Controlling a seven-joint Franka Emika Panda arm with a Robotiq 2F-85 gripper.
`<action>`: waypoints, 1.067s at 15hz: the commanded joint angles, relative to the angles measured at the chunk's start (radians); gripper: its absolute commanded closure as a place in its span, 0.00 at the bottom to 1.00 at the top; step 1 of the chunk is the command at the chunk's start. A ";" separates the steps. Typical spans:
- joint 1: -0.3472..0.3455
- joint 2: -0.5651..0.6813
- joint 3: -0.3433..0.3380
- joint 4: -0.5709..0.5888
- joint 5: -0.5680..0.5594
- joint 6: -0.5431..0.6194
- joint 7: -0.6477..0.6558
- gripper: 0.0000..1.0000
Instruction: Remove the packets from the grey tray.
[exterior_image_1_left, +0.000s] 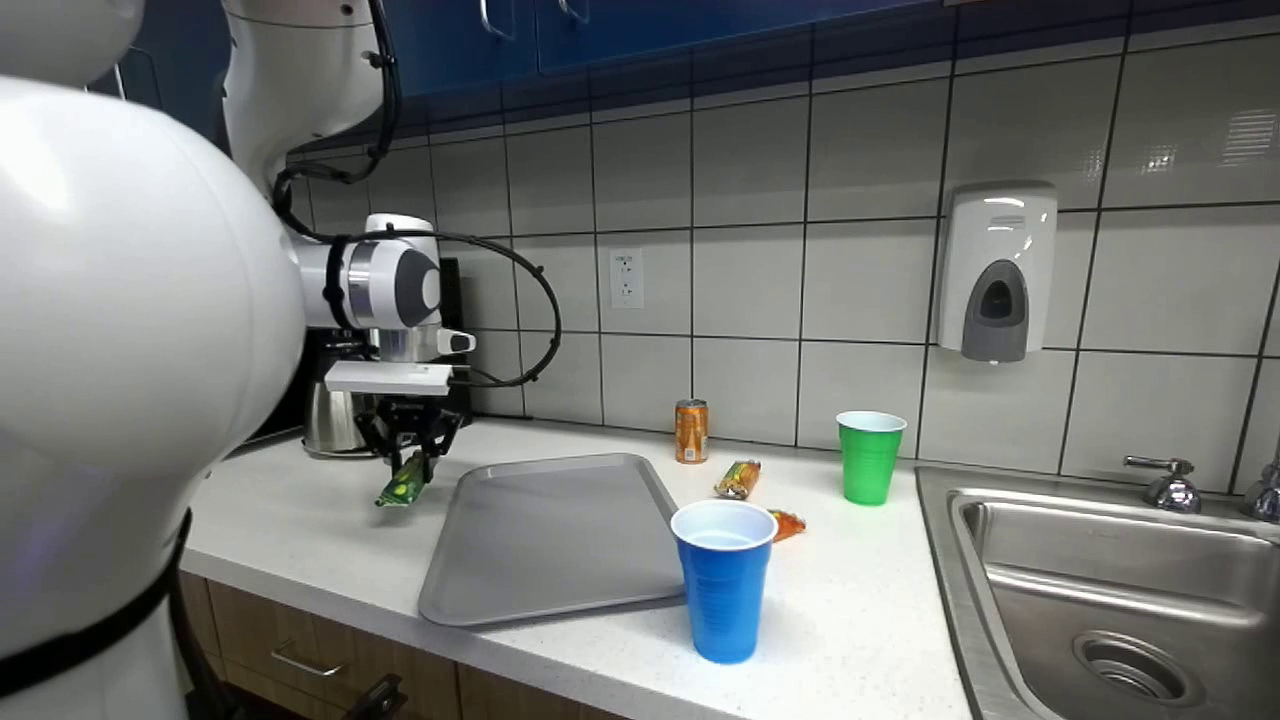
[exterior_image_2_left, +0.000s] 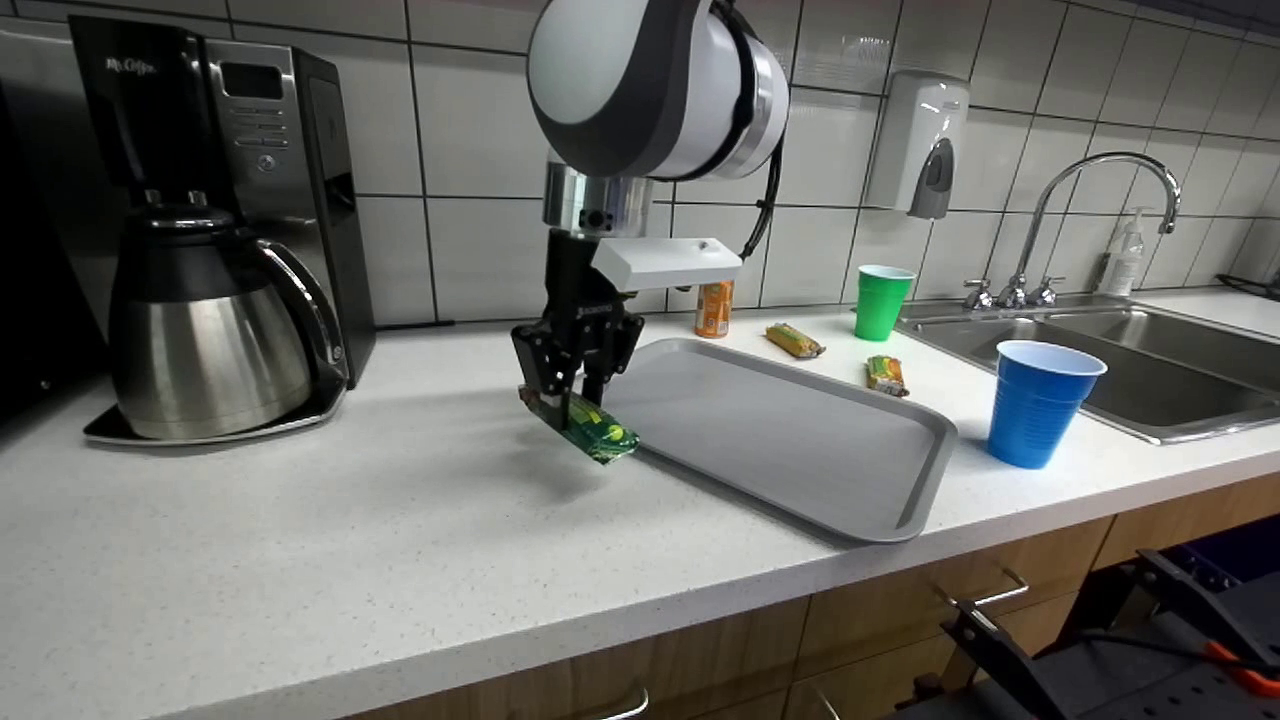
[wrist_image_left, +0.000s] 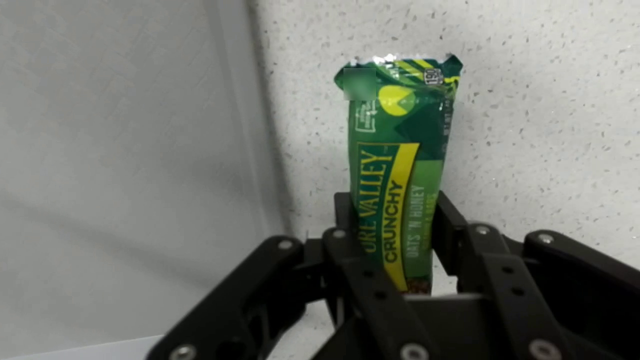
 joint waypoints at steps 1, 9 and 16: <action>0.003 -0.011 0.026 0.022 -0.010 -0.051 0.028 0.85; 0.003 0.010 0.039 0.025 -0.011 -0.060 0.020 0.85; 0.003 0.015 0.040 0.028 -0.009 -0.071 0.023 0.05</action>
